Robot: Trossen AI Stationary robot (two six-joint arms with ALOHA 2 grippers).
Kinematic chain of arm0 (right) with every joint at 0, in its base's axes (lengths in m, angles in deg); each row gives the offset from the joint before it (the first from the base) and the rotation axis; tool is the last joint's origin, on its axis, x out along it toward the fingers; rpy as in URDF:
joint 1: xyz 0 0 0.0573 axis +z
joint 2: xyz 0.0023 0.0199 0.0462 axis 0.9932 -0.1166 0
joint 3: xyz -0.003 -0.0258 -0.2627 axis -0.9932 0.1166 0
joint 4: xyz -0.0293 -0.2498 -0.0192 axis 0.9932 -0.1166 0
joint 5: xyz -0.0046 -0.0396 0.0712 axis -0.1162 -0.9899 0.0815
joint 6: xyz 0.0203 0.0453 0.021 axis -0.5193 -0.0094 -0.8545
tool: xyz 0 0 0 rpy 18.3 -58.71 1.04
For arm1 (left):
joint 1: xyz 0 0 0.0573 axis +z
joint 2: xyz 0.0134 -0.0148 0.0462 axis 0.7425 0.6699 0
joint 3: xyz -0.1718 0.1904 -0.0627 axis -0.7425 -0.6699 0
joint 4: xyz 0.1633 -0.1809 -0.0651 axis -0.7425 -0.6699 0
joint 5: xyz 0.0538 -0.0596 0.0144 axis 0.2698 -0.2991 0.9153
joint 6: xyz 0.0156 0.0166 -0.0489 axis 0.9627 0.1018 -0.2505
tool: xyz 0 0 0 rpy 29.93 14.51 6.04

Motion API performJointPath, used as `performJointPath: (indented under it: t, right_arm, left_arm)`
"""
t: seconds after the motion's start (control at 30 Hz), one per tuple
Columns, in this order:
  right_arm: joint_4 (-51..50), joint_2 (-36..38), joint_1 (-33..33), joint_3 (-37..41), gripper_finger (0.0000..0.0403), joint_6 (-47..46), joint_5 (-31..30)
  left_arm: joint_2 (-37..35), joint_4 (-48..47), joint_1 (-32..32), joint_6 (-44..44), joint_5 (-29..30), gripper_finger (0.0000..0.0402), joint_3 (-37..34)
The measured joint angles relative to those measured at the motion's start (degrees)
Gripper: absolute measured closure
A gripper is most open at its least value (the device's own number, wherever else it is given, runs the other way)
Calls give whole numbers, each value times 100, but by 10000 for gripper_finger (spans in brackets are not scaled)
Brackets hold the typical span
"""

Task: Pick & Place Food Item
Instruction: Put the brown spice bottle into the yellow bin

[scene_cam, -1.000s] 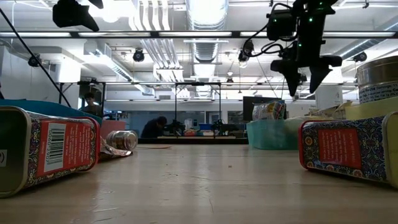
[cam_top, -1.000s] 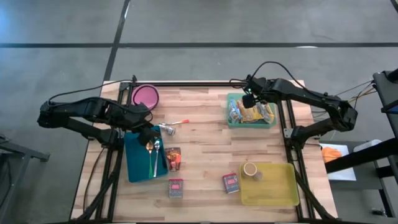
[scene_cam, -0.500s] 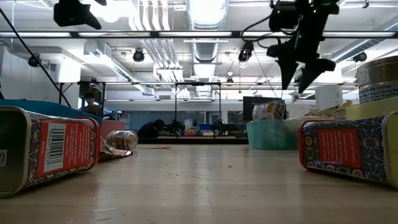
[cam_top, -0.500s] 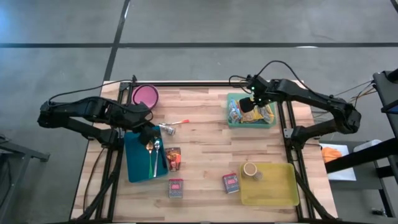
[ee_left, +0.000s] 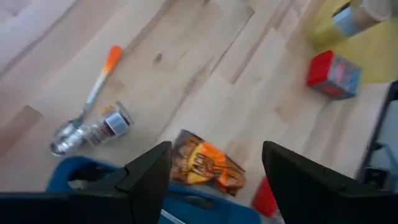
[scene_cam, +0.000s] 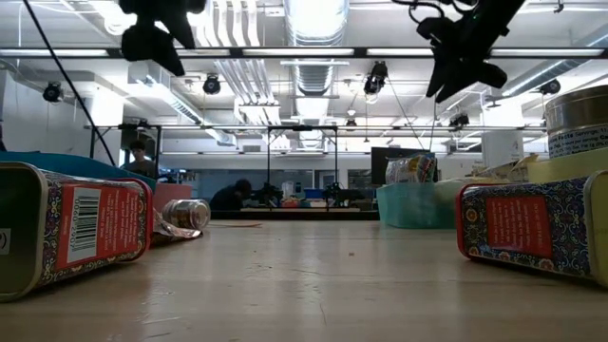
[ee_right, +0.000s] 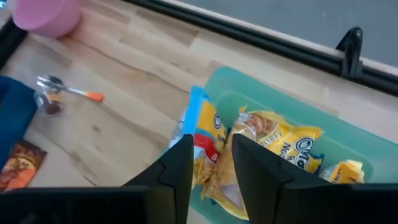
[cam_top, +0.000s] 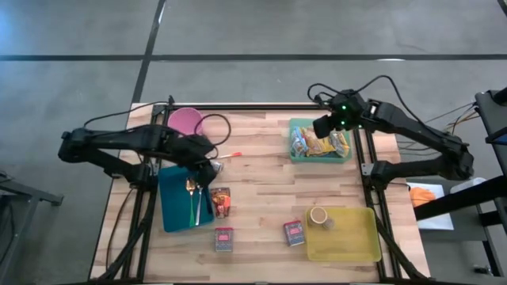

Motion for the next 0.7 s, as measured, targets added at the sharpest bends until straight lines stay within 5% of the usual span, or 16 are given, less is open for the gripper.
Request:
performJointPath:
  t: [0.2, 0.53, 0.7]
  right_arm:
    - [1, 89, 4, 25, 298, 183, 3]
    - [4, 59, 191, 305, 298, 372, 307]
    - [4, 161, 331, 391, 298, 364, 353]
  left_arm:
    - [499, -98, 433, 1130, 87, 144, 207]
    - [1240, -90, 638, 4210, 1109, 144, 124]
    - [1725, -32, 638, 4760, 1125, 144, 79]
